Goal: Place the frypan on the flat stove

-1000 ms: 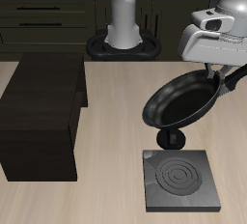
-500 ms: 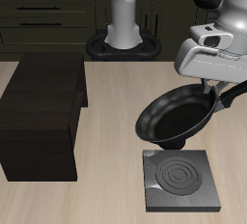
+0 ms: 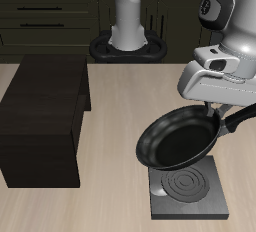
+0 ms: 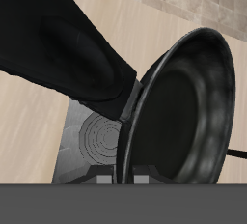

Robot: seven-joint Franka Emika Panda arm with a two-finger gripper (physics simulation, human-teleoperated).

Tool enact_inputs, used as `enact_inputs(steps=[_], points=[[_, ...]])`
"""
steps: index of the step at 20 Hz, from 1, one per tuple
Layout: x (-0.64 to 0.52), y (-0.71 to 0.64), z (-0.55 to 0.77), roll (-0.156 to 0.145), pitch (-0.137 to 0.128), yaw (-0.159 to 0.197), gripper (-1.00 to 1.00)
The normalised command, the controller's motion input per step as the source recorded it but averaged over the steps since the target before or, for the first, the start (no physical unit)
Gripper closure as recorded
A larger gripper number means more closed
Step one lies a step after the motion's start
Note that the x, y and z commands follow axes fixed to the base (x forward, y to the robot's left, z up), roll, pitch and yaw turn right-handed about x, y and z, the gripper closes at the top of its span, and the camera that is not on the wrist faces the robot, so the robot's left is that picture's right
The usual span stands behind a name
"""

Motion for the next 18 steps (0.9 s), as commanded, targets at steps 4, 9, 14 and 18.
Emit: enact_inputs(steps=[4,9,14,18], points=[[0.27,-0.02,-0.14,-0.036,0.013,0.007,1.0],[0.18,-0.03,-0.14,-0.023,-0.001,0.04,1.0],[0.11,-0.04,-0.27,-0.013,0.038,0.002,1.0],[0.05,-0.03,-0.36,-0.022,0.055,0.026,1.0]])
